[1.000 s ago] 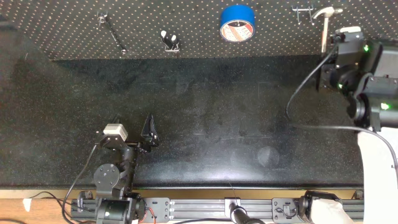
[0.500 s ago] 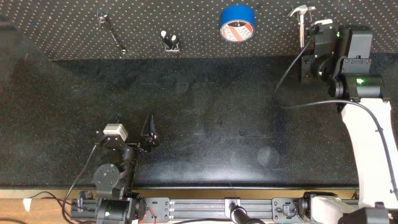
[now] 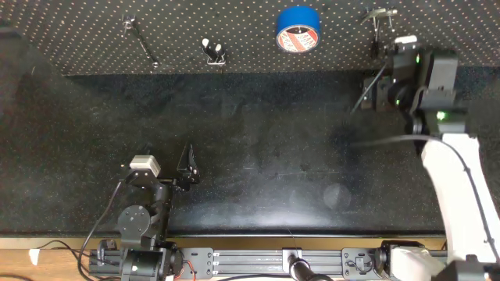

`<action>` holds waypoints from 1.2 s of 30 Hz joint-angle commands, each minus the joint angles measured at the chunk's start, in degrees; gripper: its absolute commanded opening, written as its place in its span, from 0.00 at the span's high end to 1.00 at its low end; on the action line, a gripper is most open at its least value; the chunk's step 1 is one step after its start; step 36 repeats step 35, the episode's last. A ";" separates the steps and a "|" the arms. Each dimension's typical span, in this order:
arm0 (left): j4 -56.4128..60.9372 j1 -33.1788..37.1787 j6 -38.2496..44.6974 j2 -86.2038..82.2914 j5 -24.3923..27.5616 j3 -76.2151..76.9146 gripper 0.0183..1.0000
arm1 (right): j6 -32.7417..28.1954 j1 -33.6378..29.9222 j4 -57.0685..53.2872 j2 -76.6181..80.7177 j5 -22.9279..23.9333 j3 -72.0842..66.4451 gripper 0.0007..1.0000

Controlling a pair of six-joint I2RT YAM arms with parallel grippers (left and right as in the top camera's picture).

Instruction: Place Tools Onto Pegboard

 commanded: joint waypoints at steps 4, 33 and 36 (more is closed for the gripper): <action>-0.42 -0.20 -0.28 -0.46 -0.61 -0.13 0.00 | 5.86 0.39 12.39 -46.21 -1.42 -34.84 0.02; -0.42 -0.20 -0.28 -0.46 -0.61 -0.13 0.00 | 10.23 0.39 20.44 -76.83 0.96 -54.97 0.02; -0.42 -0.20 -0.28 -0.46 -0.61 -0.13 0.00 | 10.23 0.39 20.44 -76.83 0.96 -54.97 0.02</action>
